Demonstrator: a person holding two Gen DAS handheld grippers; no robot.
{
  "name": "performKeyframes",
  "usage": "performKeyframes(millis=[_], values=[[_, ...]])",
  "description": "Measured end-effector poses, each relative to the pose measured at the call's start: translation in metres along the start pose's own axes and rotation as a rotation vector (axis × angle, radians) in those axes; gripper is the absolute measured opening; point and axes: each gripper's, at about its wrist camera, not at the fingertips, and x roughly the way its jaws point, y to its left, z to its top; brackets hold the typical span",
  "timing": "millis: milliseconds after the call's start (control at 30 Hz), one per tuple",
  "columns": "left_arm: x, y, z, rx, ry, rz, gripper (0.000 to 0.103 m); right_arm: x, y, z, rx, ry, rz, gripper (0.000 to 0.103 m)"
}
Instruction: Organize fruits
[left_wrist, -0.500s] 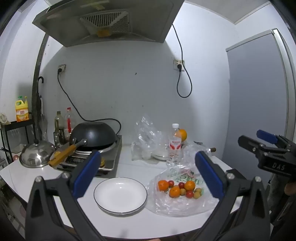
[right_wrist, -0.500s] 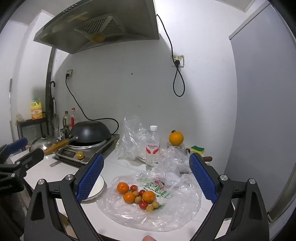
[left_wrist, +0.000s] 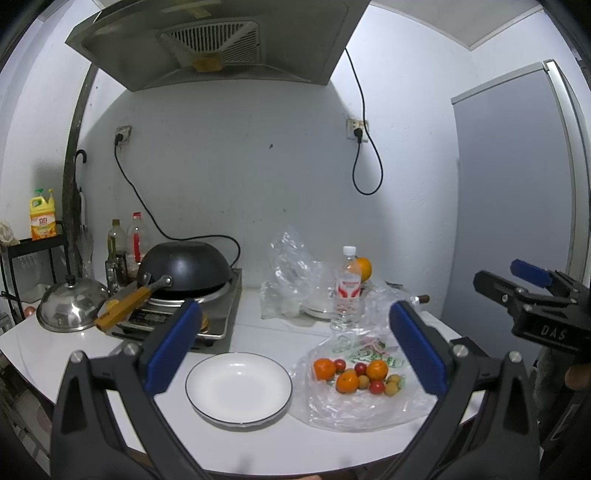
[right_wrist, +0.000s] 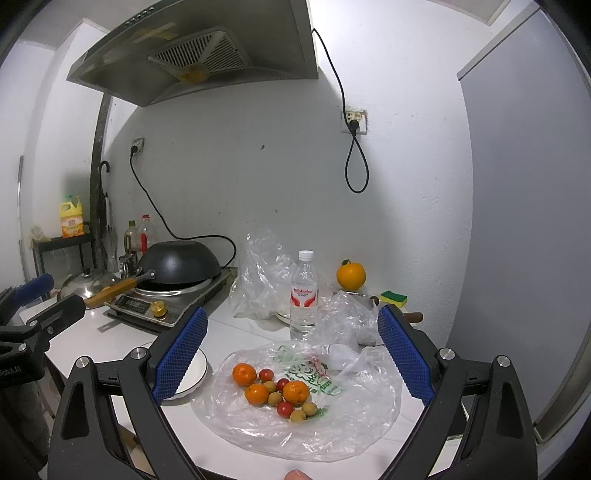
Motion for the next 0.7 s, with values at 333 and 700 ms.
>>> performKeyframes(millis=[333,700], values=[[0.0043,-0.002,0.0016,-0.004,-0.001,0.001,0.102,-0.0001,-0.0001,0.0003,0.0,0.0,0.001,0.095],[0.0042,-0.0021,0.0025,0.001,-0.012,0.002,0.102,-0.0002,0.0004,0.0007,0.0,-0.001,-0.001,0.095]])
